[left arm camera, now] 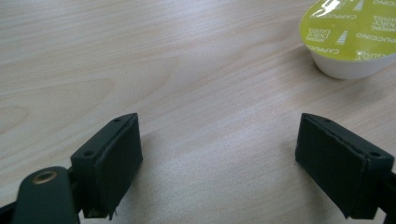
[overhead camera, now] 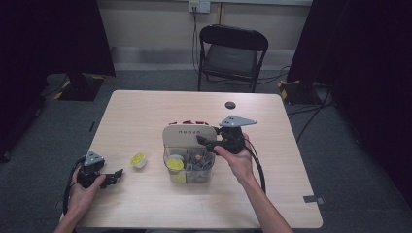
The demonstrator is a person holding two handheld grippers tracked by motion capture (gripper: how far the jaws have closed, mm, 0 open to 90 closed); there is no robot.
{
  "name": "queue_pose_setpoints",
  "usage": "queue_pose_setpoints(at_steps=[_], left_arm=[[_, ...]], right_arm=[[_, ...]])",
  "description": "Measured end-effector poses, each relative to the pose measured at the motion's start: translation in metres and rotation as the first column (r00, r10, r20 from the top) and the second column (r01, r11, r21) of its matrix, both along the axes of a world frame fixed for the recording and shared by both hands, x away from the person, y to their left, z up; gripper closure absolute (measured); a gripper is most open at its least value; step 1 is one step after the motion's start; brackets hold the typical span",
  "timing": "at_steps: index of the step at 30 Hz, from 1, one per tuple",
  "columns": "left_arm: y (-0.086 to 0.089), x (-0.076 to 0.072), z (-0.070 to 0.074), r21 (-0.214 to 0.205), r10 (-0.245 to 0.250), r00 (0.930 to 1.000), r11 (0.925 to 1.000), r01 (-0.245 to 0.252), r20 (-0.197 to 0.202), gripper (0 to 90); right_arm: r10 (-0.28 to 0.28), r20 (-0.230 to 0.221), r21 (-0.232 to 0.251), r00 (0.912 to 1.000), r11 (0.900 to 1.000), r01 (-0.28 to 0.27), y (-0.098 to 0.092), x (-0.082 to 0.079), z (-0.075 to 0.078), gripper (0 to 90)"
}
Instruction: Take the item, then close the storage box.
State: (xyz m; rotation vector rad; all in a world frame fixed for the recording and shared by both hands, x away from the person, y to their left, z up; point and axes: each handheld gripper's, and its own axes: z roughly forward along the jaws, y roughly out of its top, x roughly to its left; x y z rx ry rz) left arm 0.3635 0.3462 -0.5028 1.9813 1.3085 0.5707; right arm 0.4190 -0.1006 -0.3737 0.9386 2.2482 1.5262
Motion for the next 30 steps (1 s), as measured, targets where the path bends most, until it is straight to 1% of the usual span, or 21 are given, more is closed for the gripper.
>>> queue_pose_setpoints(at_steps=[1, 4, 7, 11, 14, 18, 25, 27, 30], left_arm=[[0.0000, 0.0000, 0.0000, 0.000, 0.000, 1.0000, 1.0000, 0.000, 0.000, 14.0], [0.0000, 0.0000, 0.0000, 0.000, 0.000, 1.0000, 1.0000, 0.000, 0.000, 14.0], [0.0000, -0.0002, 0.0000, -0.001, 0.001, 1.0000, 1.0000, -0.001, 0.000, 14.0], [-0.0001, -0.0003, -0.0001, -0.002, 0.002, 1.0000, 1.0000, -0.002, 0.001, 14.0], [-0.0001, -0.0004, -0.0001, -0.002, 0.003, 1.0000, 1.0000, -0.003, 0.001, 14.0], [-0.0002, -0.0005, 0.0000, -0.001, 0.004, 1.0000, 1.0000, -0.004, 0.000, 14.1], [-0.0003, -0.0006, 0.0000, -0.001, 0.005, 1.0000, 1.0000, -0.005, 0.000, 14.0], [-0.0003, -0.0006, 0.0000, -0.001, 0.006, 1.0000, 1.0000, -0.006, -0.001, 14.1], [-0.0003, -0.0006, 0.0000, -0.001, 0.006, 1.0000, 1.0000, -0.006, 0.000, 14.1]], right_arm=[[0.010, -0.013, -0.004, 0.9999, 0.9999, -0.010, 0.0013, 0.0010, -0.0005, 39.2], [0.017, -0.024, -0.011, 0.9996, 0.9998, -0.017, 0.0033, 0.0020, -0.0023, 38.8], [0.023, -0.038, 0.004, 0.9990, 0.9997, -0.023, 0.0036, 0.0034, -0.0024, 38.8], [0.029, -0.030, -0.004, 0.9991, 0.9996, -0.029, 0.0073, 0.0036, -0.0012, 39.7], [0.020, -0.026, -0.008, 0.9994, 0.9998, -0.021, 0.0092, 0.0026, -0.0007, 41.9], [0.023, -0.023, -0.004, 0.9995, 0.9997, -0.023, 0.0080, 0.0013, 0.0005, 44.5], [0.034, -0.020, 0.024, 0.9992, 0.9992, -0.033, 0.0058, -0.0014, 0.0009, 45.3], [0.034, -0.011, 0.024, 0.9994, 0.9991, -0.034, 0.0051, -0.0033, 0.0021, 45.5], [0.035, -0.010, 0.030, 0.9994, 0.9990, -0.034, 0.0039, -0.0050, 0.0018, 45.7]])
